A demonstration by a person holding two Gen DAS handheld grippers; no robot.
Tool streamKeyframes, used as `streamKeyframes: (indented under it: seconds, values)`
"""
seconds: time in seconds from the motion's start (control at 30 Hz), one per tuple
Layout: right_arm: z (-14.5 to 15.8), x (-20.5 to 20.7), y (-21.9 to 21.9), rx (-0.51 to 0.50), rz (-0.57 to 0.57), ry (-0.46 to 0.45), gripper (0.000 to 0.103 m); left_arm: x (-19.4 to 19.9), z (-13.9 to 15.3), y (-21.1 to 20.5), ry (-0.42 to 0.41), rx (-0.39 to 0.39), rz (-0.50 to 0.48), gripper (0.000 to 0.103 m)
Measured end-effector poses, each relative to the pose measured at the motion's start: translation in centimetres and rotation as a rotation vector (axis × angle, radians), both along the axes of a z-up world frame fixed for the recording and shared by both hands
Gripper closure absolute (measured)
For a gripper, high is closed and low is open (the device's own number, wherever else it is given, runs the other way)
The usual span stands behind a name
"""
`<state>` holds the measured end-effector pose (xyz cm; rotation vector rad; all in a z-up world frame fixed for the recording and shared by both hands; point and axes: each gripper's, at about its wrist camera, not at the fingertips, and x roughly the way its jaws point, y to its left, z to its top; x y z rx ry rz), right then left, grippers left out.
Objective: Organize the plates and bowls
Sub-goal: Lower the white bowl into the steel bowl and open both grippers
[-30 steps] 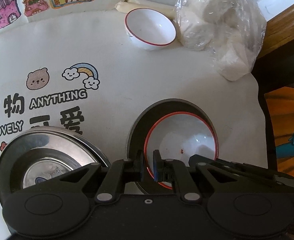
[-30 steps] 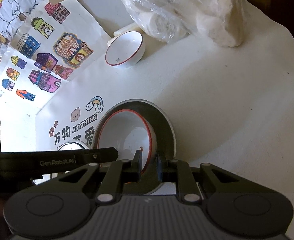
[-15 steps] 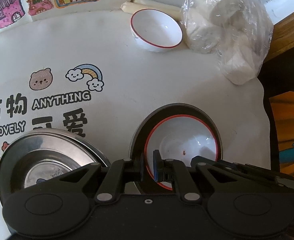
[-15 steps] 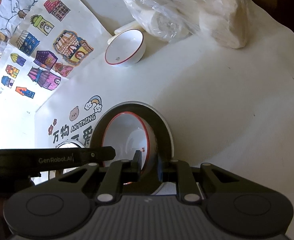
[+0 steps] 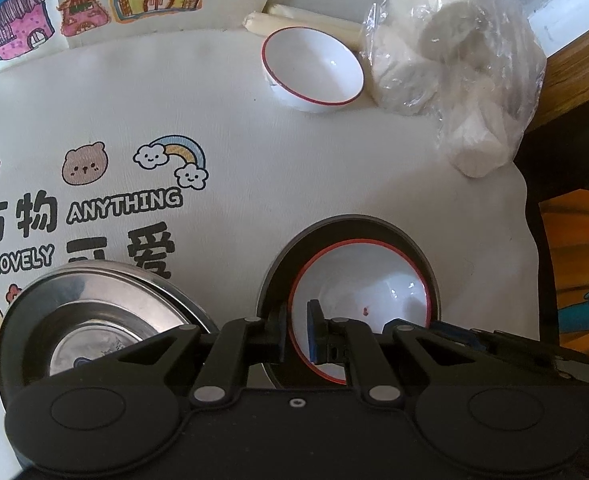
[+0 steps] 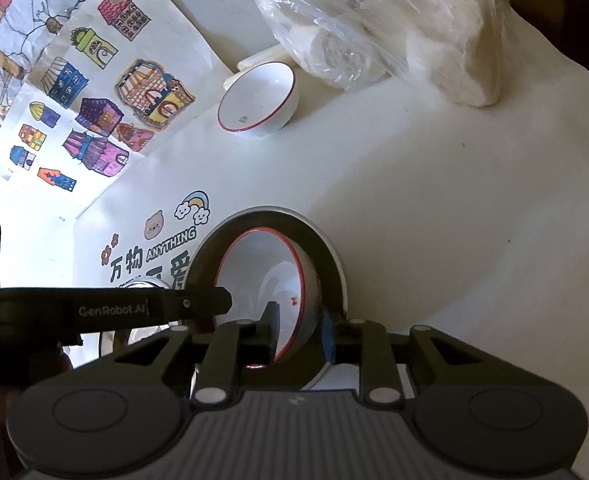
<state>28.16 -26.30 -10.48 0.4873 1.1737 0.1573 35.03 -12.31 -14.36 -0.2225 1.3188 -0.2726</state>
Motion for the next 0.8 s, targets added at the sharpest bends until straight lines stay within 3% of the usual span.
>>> streamKeyframes:
  seconds: [0.53,0.6,0.7,0.77,0.8]
  values:
    - [3.2,-0.8,-0.9,-0.026,-0.001,-0.101,0.057,-0.3,3.5,0.1,-0.1,-0.017,0.03,0.081]
    - [3.4,-0.8,-1.1,-0.031,-0.007,-0.114,0.052,-0.1,3.9,0.2,-0.118,-0.02,0.043,0.075]
    - [3.7,-0.5,-1.8,-0.034,-0.021,-0.13,0.042,0.4,4.5,0.6,-0.151,-0.019,0.071,0.055]
    - [3.7,-0.3,-2.2,-0.035,-0.032,-0.136,0.035,0.9,4.7,0.9,-0.171,-0.017,0.095,0.035]
    - [3.6,-0.2,-2.4,-0.035,-0.037,-0.138,0.031,1.1,4.7,1.0,-0.179,-0.017,0.107,0.032]
